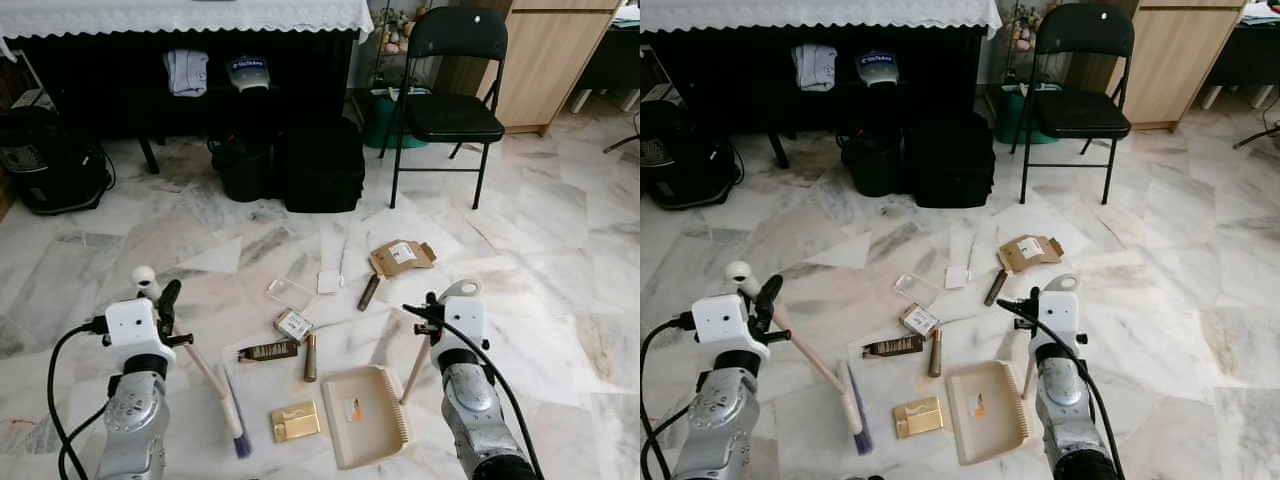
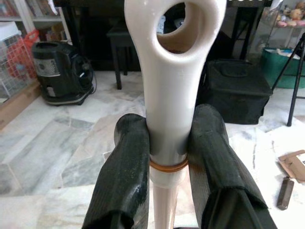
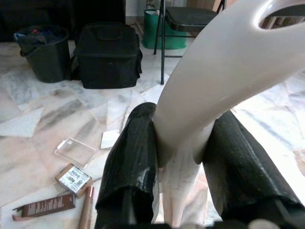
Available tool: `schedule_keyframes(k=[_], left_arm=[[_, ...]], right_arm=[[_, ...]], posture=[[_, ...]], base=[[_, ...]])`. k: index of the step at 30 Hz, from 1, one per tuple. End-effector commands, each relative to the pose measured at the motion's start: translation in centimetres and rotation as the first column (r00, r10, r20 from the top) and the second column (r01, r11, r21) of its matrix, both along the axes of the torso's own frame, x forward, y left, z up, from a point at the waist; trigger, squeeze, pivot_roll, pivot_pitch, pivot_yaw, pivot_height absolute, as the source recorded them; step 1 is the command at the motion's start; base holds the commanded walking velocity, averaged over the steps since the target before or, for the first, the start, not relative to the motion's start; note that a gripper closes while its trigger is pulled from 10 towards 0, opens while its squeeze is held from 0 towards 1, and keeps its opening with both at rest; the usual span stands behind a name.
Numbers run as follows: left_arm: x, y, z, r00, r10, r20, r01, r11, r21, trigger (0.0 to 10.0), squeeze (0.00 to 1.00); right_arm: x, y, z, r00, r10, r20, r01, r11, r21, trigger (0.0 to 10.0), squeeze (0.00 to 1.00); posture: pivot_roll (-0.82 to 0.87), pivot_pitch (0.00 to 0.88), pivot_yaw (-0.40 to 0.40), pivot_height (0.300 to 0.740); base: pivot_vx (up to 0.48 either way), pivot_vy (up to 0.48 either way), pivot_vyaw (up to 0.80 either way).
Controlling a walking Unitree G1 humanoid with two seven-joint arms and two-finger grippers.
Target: Sweep floor
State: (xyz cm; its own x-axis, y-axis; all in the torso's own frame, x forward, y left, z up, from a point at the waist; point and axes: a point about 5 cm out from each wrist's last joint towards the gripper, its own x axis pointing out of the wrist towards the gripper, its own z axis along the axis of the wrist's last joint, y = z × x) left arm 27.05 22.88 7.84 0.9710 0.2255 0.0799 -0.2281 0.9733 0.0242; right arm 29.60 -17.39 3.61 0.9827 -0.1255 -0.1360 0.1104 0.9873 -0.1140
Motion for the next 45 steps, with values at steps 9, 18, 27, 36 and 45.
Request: schedule_keyframes(k=[9,18,27,36,45], left_arm=[[-1.6,1.1,-0.7,1.0,0.003,-0.028,-0.003,1.0,0.019,10.0,0.0],[-2.3,1.8,-1.2,0.996,-0.051,-0.076,0.055,0.997,0.046,10.0,0.0],[-2.2,2.4,-1.0,0.976,-0.179,-0.122,0.177,0.984,-0.025,10.0,0.0],[-2.9,2.8,0.6,0.981,-0.178,-0.081,0.181,0.983,0.036,10.0,0.0],[-4.2,1.8,0.1,0.993,-0.102,-0.053,0.105,0.992,0.074,10.0,0.0]], right_arm=[[-0.1,-0.1,0.0,1.0,-0.005,0.017,0.005,1.0,-0.016,10.0,0.0],[-0.1,-0.1,-0.1,1.0,-0.003,0.016,0.003,1.0,-0.017,10.0,0.0],[0.2,-0.2,0.1,1.0,-0.002,0.019,0.002,1.0,-0.02,10.0,0.0],[0.5,0.0,0.2,1.0,0.0,0.021,0.0,1.0,-0.016,10.0,0.0],[0.5,0.3,0.2,1.0,0.002,0.029,-0.002,1.0,-0.008,10.0,0.0]], posture=[[0.08,0.081,-0.028,0.74],[0.08,0.078,-0.028,0.74],[0.09,0.089,-0.039,0.74],[0.11,0.087,-0.037,0.74],[0.1,0.093,-0.034,0.74]], base=[[0.0,0.0,0.0],[0.0,0.0,0.0],[0.0,0.0,0.0],[0.0,0.0,0.0],[0.0,0.0,0.0]])
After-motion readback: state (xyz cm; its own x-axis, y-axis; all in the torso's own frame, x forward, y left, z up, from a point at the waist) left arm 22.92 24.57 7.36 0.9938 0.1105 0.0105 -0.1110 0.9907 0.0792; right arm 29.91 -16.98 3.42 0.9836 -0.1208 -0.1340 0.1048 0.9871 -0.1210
